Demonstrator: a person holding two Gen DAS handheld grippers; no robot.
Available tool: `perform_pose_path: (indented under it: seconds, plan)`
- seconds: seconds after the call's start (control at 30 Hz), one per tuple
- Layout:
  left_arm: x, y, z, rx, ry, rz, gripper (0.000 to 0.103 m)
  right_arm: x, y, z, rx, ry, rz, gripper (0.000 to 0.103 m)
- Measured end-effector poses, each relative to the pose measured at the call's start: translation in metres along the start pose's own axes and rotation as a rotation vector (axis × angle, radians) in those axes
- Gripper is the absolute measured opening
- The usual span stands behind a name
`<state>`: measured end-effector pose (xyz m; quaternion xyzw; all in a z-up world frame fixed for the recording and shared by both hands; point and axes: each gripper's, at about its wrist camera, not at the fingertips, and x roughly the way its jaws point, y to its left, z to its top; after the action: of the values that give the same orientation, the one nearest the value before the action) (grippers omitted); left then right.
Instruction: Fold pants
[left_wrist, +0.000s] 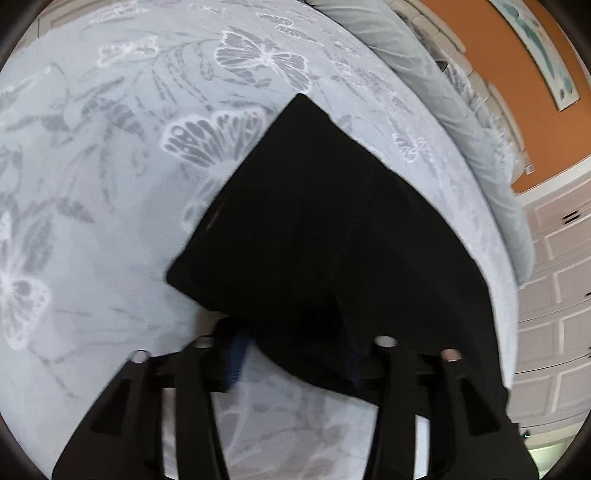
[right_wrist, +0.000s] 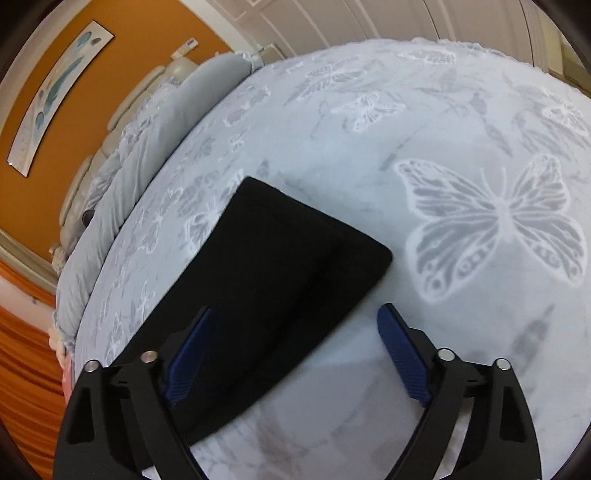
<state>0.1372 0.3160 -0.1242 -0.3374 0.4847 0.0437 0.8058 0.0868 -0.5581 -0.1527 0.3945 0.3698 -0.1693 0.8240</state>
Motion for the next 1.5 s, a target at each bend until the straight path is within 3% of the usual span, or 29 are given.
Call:
perform_pose_path:
  seconds: [0.03,0.07,0.1,0.13,0.2,0.4,0.57,0.77,0.87,0.9,1.0,1.07,1.13,1.2,1.27,1.3,1.33,1.4,1.43,1.5]
  plan:
    - [0.0,-0.002,0.0,-0.001,-0.002,0.002,0.052,0.003,0.003,0.001,-0.012,0.0,0.007,0.091]
    - [0.001,-0.005,0.001,0.004,-0.004,0.02,0.051,0.008,0.007,0.002,-0.035,-0.004,0.033,0.073]
    - [0.002,-0.008,0.001,0.015,-0.009,0.053,0.036,0.012,0.011,0.003,-0.047,0.013,0.056,0.011]
    - [0.002,-0.011,0.002,0.031,-0.018,0.082,0.027,0.02,0.012,0.005,-0.03,0.051,0.068,0.013]
    - [-0.001,-0.009,0.005,0.0,-0.014,0.049,0.019,0.01,0.015,0.009,0.008,0.018,0.124,0.01]
    - [-0.044,-0.006,0.004,-0.026,0.01,-0.056,0.016,-0.075,0.036,0.008,-0.022,-0.041,0.286,0.01]
    - [-0.081,-0.009,0.0,0.012,0.064,-0.058,0.016,-0.093,0.017,-0.006,-0.009,0.003,0.273,0.01]
    - [-0.094,0.009,-0.001,-0.003,0.077,-0.073,0.016,-0.095,0.0,-0.008,0.039,0.029,0.295,0.009]
    - [-0.095,0.015,-0.008,0.01,0.089,-0.078,0.016,-0.1,-0.001,-0.015,0.0,0.045,0.255,0.009]
    - [-0.092,0.017,-0.01,0.015,0.092,-0.072,0.016,-0.095,-0.005,-0.019,-0.02,0.062,0.198,0.009]
    - [-0.06,0.03,-0.022,0.033,0.148,0.019,0.018,-0.057,-0.025,-0.033,-0.036,0.161,0.048,0.01]
    - [-0.043,0.035,-0.033,0.03,0.158,0.043,0.02,-0.043,-0.031,-0.039,-0.03,0.198,0.04,0.012]
    - [-0.054,0.029,-0.04,0.047,0.098,0.064,0.028,-0.048,-0.027,-0.038,-0.045,0.174,0.041,0.019]
    - [-0.072,0.017,-0.048,0.088,0.043,0.114,0.037,-0.052,-0.022,-0.035,-0.051,0.153,0.037,0.051]
    - [-0.098,0.001,-0.059,0.12,-0.012,0.19,0.051,-0.055,-0.018,-0.036,-0.06,0.148,0.016,0.065]
    - [-0.108,-0.004,-0.062,0.13,-0.034,0.212,0.062,-0.057,-0.015,-0.038,-0.074,0.145,-0.014,0.065]
    - [-0.124,-0.013,-0.066,0.139,-0.077,0.246,0.066,-0.059,-0.014,-0.042,-0.084,0.145,-0.04,0.065]
    - [-0.152,-0.03,-0.071,0.181,-0.176,0.289,0.067,-0.068,-0.015,-0.041,-0.079,0.132,-0.103,0.065]
    - [-0.166,-0.045,-0.075,0.21,-0.256,0.346,0.069,-0.074,-0.019,-0.039,-0.058,0.111,-0.116,0.065]
    - [-0.184,-0.069,-0.082,0.265,-0.384,0.415,0.081,-0.097,-0.031,-0.036,0.0,0.018,-0.14,0.065]
